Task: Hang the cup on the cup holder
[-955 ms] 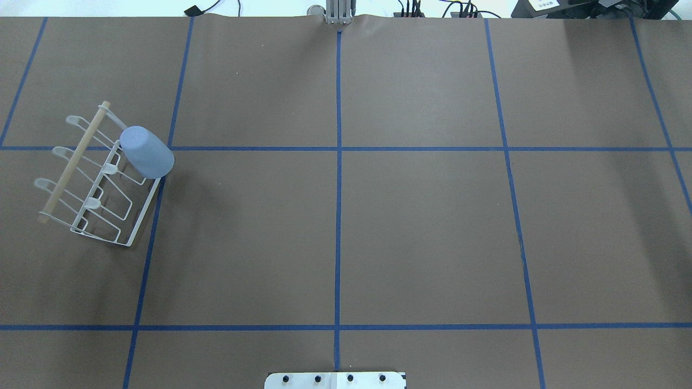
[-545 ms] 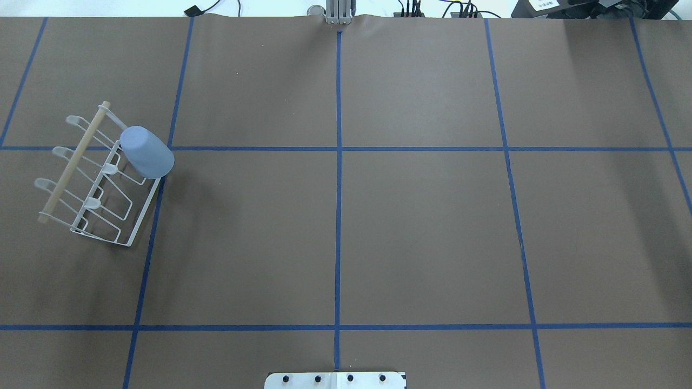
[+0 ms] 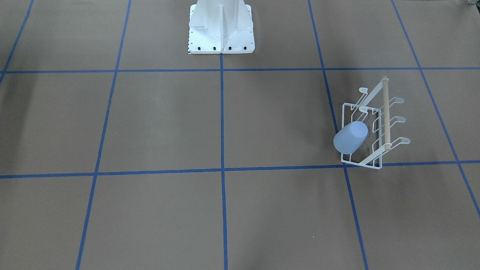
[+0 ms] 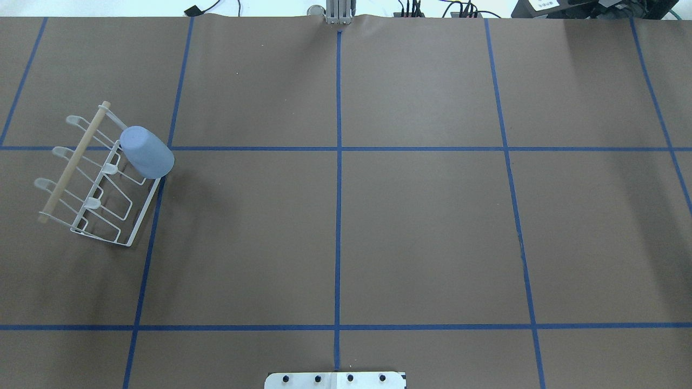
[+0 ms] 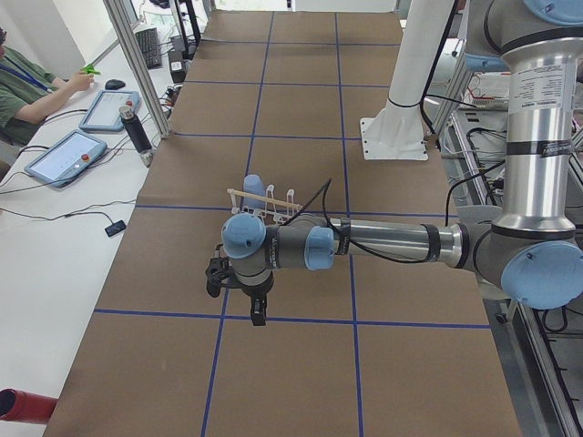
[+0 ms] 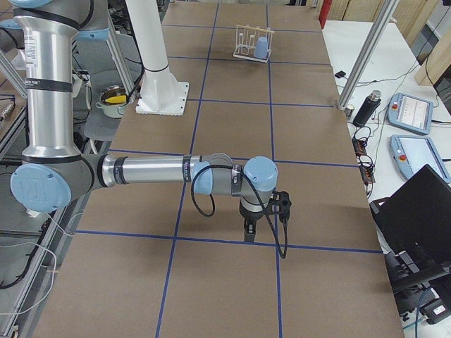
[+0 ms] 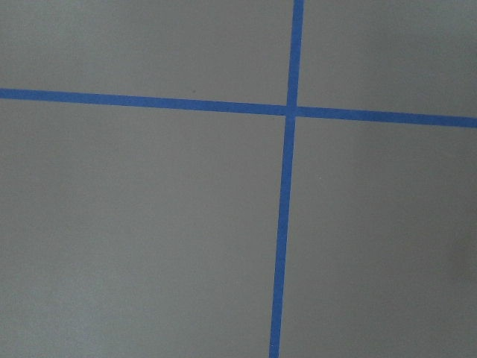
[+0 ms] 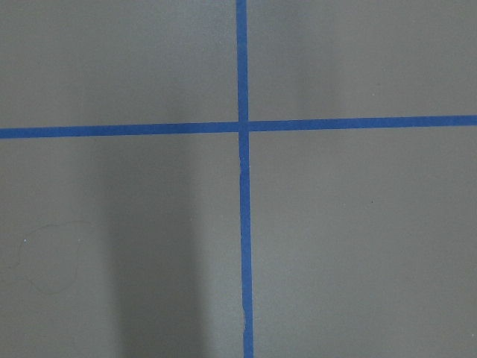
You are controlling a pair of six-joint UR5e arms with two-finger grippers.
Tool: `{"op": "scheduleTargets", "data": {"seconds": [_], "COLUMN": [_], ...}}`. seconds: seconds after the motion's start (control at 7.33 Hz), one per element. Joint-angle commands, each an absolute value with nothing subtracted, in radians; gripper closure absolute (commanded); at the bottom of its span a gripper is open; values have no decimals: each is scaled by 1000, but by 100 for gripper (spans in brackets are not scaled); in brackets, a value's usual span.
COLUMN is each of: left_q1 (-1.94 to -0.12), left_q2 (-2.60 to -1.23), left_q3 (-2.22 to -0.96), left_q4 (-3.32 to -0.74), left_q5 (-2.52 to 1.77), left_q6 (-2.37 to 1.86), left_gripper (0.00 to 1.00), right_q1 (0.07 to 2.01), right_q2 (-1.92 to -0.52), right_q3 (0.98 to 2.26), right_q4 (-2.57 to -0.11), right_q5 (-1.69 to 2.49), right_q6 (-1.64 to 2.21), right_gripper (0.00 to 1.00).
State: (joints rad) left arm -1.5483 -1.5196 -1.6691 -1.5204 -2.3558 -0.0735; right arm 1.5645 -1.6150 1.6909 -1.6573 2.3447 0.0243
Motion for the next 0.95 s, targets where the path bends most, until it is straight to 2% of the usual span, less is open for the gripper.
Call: {"op": "scheduleTargets", "data": {"seconds": [0.0,0.82], "left_q1": [-1548,-1548], "left_q2": [-1519,-1520], "left_q3": [-1667,-1658], "left_q4": [-1520,-1522], "left_q5": [-2355,-2355], "left_q6": [-74,-74], "left_gripper": [2,2], "right_q1": [1565,1563], "right_q2": [-1614,-1615], "right_q3": [1697,1710], "right_q4": [-1657,-1657], "right_q5": [2339,2336], "right_q6": [25,25], "right_gripper": [0,0]}}
